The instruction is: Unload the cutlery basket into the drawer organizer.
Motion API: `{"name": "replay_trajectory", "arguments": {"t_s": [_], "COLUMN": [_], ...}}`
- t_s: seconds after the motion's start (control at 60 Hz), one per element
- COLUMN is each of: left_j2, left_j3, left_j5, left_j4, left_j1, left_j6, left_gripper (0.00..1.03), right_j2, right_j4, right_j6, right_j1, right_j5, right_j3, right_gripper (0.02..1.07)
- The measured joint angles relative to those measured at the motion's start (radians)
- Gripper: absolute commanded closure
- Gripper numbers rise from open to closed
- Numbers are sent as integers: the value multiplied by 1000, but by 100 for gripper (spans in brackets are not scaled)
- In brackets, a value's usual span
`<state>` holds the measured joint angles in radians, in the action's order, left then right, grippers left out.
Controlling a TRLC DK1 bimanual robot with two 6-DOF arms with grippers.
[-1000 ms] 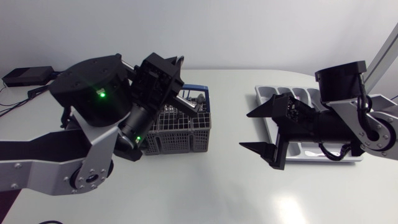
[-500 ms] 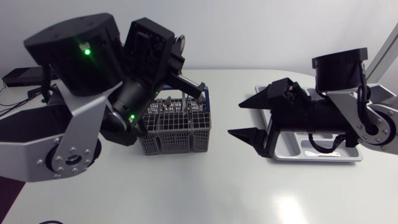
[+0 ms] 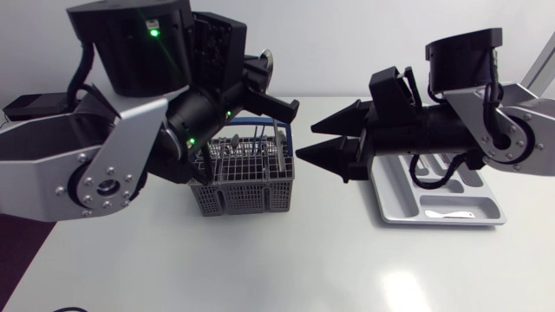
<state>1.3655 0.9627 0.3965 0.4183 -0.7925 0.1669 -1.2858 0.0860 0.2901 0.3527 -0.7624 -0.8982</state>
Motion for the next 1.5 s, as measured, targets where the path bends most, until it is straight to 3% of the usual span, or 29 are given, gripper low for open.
{"name": "replay_trajectory", "arguments": {"t_s": [0.467, 0.783, 0.917, 1.1, 1.333, 1.433, 1.5], "left_j2": [10, 10, 10, 10, 10, 10, 10], "left_j3": [45, 56, 61, 67, 67, 67, 67], "left_j5": [-79, -101, -102, -105, -105, -105, -105], "left_j4": [-135, -167, -169, -181, -184, -185, -185], "left_j1": [18, 18, 17, 17, 14, 13, 13], "left_j6": [-105, -123, -123, -123, -123, -124, -127], "left_gripper": [97, 97, 97, 97, 97, 97, 97], "right_j2": [-169, -203, -218, -235, -237, -242, -244], "right_j4": [0, 0, 0, 0, 0, 0, 0], "right_j6": [-98, -109, -111, -111, -111, -111, -111], "right_j1": [5, 16, 24, 27, 35, 38, 39], "right_j5": [-98, -99, -99, -99, -99, -98, -98], "right_j3": [-174, -209, -220, -222, -222, -227, -229], "right_gripper": [22, 45, 45, 62, 72, 85, 86]}}
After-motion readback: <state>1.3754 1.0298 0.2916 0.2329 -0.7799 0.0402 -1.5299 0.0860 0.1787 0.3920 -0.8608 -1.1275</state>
